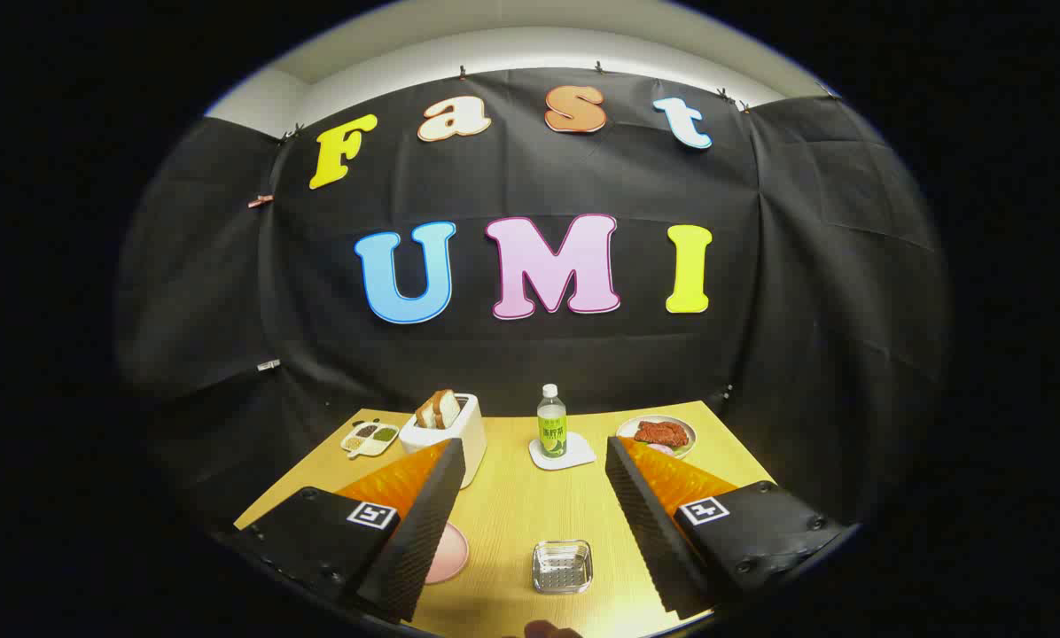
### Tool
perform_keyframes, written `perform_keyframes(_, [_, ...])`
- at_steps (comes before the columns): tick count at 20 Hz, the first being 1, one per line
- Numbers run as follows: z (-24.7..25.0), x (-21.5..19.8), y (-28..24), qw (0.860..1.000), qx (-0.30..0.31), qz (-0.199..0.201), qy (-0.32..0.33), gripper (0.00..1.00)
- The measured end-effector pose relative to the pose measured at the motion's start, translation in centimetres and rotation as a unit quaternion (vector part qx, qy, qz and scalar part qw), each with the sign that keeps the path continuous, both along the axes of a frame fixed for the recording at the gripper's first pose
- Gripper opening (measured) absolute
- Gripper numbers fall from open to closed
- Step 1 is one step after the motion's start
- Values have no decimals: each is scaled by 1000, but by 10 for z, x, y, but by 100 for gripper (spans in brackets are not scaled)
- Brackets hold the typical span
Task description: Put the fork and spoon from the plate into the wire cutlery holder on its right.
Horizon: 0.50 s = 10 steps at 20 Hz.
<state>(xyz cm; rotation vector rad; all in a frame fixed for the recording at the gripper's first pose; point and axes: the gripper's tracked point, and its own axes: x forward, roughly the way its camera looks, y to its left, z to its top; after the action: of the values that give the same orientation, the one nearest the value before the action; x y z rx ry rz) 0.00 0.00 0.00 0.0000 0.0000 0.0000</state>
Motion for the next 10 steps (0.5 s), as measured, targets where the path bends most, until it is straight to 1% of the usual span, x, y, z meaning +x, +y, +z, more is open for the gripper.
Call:
perform_keyframes(8, [-13,-5,24,1000,17,-14,-2,99])
perform_keyframes(10, [-15,-7,28,1000,8,-20,-7,99])
